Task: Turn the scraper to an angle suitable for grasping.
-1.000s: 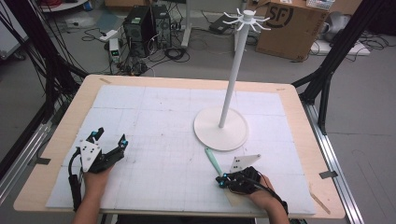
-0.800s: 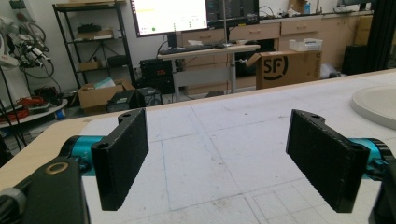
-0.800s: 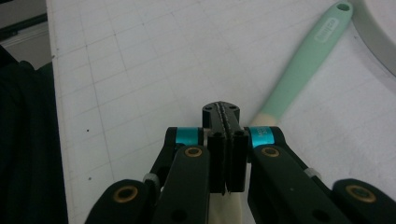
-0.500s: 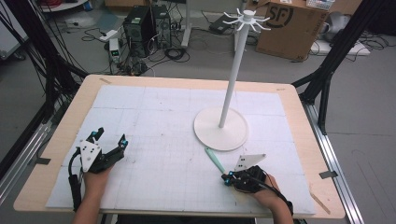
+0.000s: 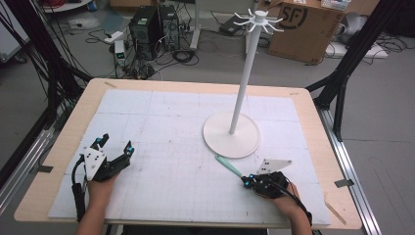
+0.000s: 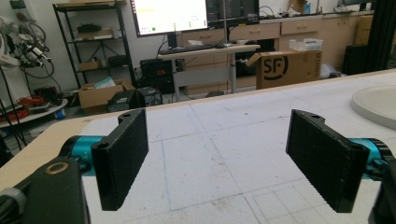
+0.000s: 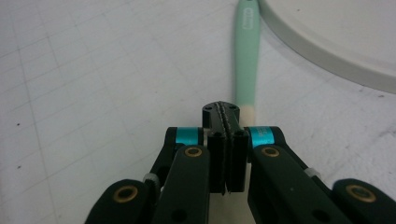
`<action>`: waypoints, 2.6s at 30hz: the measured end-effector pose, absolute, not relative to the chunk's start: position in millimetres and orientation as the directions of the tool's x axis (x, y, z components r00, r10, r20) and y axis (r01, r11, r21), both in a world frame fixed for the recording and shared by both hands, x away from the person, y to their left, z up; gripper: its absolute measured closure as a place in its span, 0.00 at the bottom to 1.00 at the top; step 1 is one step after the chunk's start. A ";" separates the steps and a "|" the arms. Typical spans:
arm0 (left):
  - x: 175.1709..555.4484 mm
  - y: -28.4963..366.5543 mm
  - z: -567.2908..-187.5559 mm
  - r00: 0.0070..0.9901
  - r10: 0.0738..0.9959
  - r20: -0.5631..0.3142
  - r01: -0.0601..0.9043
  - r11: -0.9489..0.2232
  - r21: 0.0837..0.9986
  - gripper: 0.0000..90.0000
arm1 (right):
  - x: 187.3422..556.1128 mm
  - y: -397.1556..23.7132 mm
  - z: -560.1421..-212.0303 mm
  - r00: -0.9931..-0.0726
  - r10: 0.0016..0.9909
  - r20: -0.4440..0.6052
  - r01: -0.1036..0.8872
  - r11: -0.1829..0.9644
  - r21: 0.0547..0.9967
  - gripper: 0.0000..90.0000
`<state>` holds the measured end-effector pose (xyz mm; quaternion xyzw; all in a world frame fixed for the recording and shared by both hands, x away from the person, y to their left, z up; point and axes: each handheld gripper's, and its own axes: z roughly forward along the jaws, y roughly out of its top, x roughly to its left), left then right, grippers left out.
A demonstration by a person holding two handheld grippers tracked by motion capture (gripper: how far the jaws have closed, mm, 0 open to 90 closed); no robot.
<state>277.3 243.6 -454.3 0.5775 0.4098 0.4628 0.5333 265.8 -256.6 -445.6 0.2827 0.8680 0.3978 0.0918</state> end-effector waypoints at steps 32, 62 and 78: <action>277.3 243.4 -454.3 0.235 0.967 0.098 -0.021 -0.096 0.995 0.24 | 269.3 -290.3 -442.3 -0.683 0.712 0.163 0.392 0.169 0.904 0.55; 277.5 243.6 -454.2 0.237 0.967 0.096 -0.018 -0.094 0.995 0.24 | 254.0 -309.8 -448.9 -0.110 0.992 0.060 0.101 -0.049 0.994 0.18; 277.6 243.2 -454.3 0.241 0.965 0.101 -0.022 -0.098 0.995 0.24 | 259.5 -303.5 -450.3 -0.178 0.984 0.005 0.113 0.015 0.994 0.18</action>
